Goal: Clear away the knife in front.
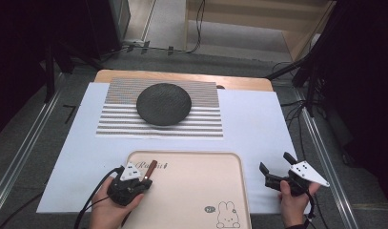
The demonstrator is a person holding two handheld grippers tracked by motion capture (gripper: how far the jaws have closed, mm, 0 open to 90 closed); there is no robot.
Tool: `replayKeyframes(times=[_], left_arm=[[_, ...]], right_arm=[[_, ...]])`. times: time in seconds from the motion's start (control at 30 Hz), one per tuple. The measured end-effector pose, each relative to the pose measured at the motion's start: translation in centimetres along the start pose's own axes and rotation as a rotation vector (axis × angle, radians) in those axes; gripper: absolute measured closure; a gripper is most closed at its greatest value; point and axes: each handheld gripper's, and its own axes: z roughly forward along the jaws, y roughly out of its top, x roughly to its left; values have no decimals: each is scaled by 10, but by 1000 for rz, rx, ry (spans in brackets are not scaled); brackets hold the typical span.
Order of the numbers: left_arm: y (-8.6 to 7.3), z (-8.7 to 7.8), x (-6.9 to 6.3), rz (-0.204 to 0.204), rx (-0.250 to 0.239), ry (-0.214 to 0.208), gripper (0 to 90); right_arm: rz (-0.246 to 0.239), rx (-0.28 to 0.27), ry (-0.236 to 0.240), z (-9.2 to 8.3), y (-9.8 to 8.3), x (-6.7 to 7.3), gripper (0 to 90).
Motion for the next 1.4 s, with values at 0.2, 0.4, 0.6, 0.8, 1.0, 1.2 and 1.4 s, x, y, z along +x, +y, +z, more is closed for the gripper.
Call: replayKeyframes(times=[0.2, 0.4, 0.6, 0.8, 1.0, 1.2, 1.4], left_arm=[[-9, -14, 18, -43, -13, 6, 900], [-12, -19, 24, -49, -18, 12, 900], [-15, -22, 29, -46, -19, 16, 900], [-16, -22, 30, -35, -23, 20, 900], [-17, -27, 28, 0, -92, 11, 848], [-16, -35, 28, 17, -175, 7, 621], [-17, -42, 30, 46, -252, 30, 430]], right_arm=[[0, 0, -1, 0, 0, 0, 0], [-1, 1, -1, 0, 0, 0, 0], [-2, 1, -1, 0, 0, 0, 0], [-4, 0, -4, 1, 0, 0, 0], [-8, -2, -2, 1, 0, 0, 0], [-10, -2, -2, 1, 0, 0, 0], [-13, 1, -4, 1, 0, 1, 0]])
